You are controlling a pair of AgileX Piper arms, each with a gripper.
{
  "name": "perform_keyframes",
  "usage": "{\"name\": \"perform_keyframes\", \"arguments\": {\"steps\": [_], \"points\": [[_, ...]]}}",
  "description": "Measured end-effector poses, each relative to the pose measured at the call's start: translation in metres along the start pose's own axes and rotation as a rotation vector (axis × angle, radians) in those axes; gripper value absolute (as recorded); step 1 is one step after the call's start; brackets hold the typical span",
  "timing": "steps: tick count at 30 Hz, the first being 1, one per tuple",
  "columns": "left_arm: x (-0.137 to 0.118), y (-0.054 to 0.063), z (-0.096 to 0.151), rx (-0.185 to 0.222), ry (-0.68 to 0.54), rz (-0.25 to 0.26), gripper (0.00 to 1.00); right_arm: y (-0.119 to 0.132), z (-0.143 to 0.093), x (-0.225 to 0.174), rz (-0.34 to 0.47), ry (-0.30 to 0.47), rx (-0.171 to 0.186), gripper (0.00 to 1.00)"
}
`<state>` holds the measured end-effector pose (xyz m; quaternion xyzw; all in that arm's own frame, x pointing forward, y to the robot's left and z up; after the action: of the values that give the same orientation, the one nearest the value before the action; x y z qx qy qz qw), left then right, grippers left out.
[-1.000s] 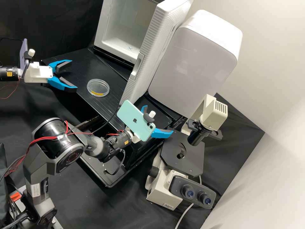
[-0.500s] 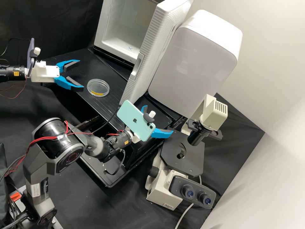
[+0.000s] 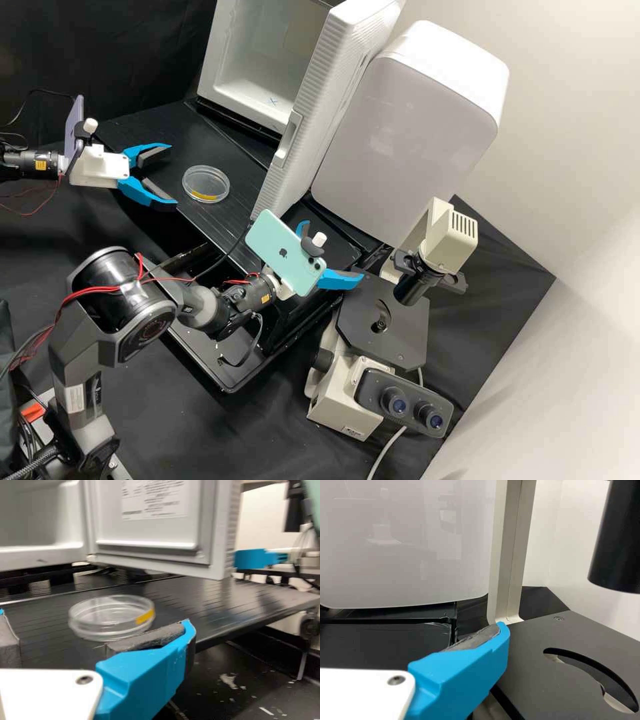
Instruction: Place the petri dish in the incubator
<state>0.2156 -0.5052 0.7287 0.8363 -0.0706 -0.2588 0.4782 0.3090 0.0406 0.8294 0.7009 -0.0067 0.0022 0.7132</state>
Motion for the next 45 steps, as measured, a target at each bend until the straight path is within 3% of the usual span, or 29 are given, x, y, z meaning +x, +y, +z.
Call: {"name": "perform_keyframes", "arguments": {"steps": [6,15,20,24,30,45], "points": [[-0.001,0.003,-0.01,-0.004,0.049,0.015,1.0,0.0,0.0,0.0,0.0,0.0,0.0,1.0],[0.005,0.012,-0.018,-0.05,0.071,0.055,1.0,0.0,0.0,0.0,0.0,0.0,0.0,1.0],[0.012,0.011,-0.018,-0.052,0.07,0.047,1.0,0.0,0.0,0.0,0.0,0.0,0.0,1.0],[0.015,0.005,-0.015,-0.046,0.061,0.012,1.0,0.0,0.0,0.0,0.0,0.0,0.0,1.0],[0.018,-0.001,-0.011,-0.003,0.048,-0.024,1.0,0.0,0.0,0.0,0.0,0.0,0.0,1.0],[0.019,-0.001,-0.019,0.004,0.054,-0.01,1.0,0.0,0.0,0.0,0.0,0.0,0.0,1.0]]}}
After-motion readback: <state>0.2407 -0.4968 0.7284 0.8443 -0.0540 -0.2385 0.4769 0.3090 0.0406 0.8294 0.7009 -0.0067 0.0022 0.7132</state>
